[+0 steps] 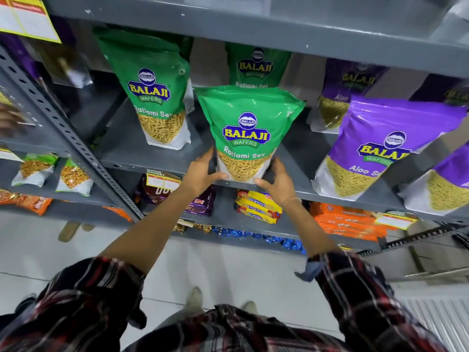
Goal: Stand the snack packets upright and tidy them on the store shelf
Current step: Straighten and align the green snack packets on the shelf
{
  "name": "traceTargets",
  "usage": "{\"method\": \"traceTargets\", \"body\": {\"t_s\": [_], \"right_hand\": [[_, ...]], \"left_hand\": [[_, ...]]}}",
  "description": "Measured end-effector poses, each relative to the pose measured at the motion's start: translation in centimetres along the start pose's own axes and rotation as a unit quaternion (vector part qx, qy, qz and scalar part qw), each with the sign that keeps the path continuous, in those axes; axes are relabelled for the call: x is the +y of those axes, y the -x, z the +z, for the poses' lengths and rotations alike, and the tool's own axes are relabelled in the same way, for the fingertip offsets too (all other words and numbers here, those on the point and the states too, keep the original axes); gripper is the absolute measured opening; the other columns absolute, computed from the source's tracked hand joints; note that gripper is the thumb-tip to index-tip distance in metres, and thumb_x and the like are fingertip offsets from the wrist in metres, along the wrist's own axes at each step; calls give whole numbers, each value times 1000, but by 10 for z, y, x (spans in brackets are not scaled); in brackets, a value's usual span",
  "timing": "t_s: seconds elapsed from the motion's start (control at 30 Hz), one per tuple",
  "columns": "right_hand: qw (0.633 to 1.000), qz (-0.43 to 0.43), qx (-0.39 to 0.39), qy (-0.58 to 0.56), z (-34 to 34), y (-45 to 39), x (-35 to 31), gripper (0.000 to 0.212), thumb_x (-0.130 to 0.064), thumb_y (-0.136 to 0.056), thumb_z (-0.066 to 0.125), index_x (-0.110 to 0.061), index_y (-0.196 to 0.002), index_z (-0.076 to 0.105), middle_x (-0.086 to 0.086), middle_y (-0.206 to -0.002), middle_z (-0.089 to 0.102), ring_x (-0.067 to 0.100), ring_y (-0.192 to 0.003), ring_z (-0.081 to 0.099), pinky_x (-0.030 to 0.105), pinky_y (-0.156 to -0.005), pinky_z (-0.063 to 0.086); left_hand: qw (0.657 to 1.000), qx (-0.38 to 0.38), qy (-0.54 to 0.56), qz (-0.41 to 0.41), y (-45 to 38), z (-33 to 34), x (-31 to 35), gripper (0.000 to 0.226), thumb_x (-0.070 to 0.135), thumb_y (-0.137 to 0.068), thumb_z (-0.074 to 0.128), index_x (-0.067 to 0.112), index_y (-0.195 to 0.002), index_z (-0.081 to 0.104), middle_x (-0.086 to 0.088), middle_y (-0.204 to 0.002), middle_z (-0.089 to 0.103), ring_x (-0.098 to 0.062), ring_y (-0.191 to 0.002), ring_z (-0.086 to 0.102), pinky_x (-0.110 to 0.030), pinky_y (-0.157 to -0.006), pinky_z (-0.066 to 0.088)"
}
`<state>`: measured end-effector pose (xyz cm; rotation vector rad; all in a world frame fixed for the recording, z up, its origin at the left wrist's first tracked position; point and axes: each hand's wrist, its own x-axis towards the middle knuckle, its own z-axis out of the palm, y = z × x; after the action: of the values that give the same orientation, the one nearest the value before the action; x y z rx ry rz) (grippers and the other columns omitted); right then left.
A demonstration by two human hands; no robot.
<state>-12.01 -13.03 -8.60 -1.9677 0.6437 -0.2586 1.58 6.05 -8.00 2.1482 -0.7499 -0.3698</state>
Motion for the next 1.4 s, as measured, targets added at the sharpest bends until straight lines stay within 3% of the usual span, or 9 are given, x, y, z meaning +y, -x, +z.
{"method": "traceTargets", "body": {"t_s": [0.13, 0.23, 0.37, 0.5, 0.57, 0.67, 1.03, 1.23, 1.4], "right_hand": [[972, -101, 213, 20, 39, 44, -4, 12, -23, -91, 53, -15, -98, 58, 6, -100, 63, 22, -91, 60, 35, -77, 49], [980, -188, 64, 28, 96, 44, -37, 13, -20, -91, 54, -12, -94, 63, 5, -93, 68, 21, -84, 63, 39, -76, 53], [986, -134, -93, -15, 156, -14, -102, 61, -21, -88, 59, -9, -140, 29, 15, -145, 40, 22, -132, 40, 36, -110, 35], [992, -32, -114, -44, 182, -84, -141, 107, -15, -77, 72, -11, -145, -10, 15, -156, 16, 26, -140, 24, 38, -114, 27], [995, -14, -92, -21, 187, -100, -142, 93, -13, -74, 75, -7, -143, 13, 20, -144, 40, 35, -129, 42, 41, -104, 40], [998, -32, -44, -14, 193, -101, -135, 69, -13, -70, 78, -3, -126, 40, 20, -128, 57, 34, -116, 54, 35, -91, 45], [998, -51, -34, 23, 208, -54, -121, 63, -23, -71, 77, -10, -124, 43, 13, -122, 62, 29, -109, 60, 34, -89, 49], [998, -30, -47, 35, 206, -24, -132, 60, -23, -75, 74, -8, -124, 43, 14, -125, 60, 30, -112, 58, 37, -92, 48], [993, 19, -97, 70, 174, 1, -186, 83, -25, -81, 68, -1, -140, 14, 18, -147, 34, 33, -134, 36, 39, -104, 36]], "left_hand": [[973, 195, 123, -28, 15, -28, -34, 28, 23, -83, 69, 9, -106, 63, 6, -93, 73, 6, -78, 61, -33, -86, 53], [938, 305, 147, -68, 6, -75, -69, 35, 24, -77, 74, 14, -104, 54, 8, -88, 62, 13, -77, 57, -32, -77, 49], [965, 205, 93, -137, -34, -137, -104, 101, 24, -75, 78, 6, -146, 8, -15, -154, 18, -17, -136, 31, -17, -108, 28], [989, 71, 106, -71, -71, -167, -117, 94, 5, -81, 70, 13, -147, 2, 1, -149, 20, -9, -126, 35, -1, -76, 44], [996, 0, 77, -55, -78, -171, -121, 104, 9, -63, 85, 14, -143, 20, 2, -144, 36, -11, -128, 39, -23, -104, 41], [992, -13, 104, -77, -76, -166, -129, 87, 6, -62, 85, 12, -135, 38, -9, -137, 54, -24, -124, 52, -48, -108, 40], [994, 18, 98, -53, -21, -163, -147, 71, 19, -60, 87, 20, -122, 51, -2, -123, 65, -12, -106, 62, -26, -95, 47], [993, 10, 110, -45, -2, -164, -149, 72, 17, -62, 86, 15, -125, 49, -7, -126, 64, -19, -112, 62, -38, -101, 47], [993, 15, 113, -40, 2, -161, -145, 71, 15, -65, 84, 16, -126, 49, -5, -127, 63, -14, -111, 60, -27, -97, 44]]}}
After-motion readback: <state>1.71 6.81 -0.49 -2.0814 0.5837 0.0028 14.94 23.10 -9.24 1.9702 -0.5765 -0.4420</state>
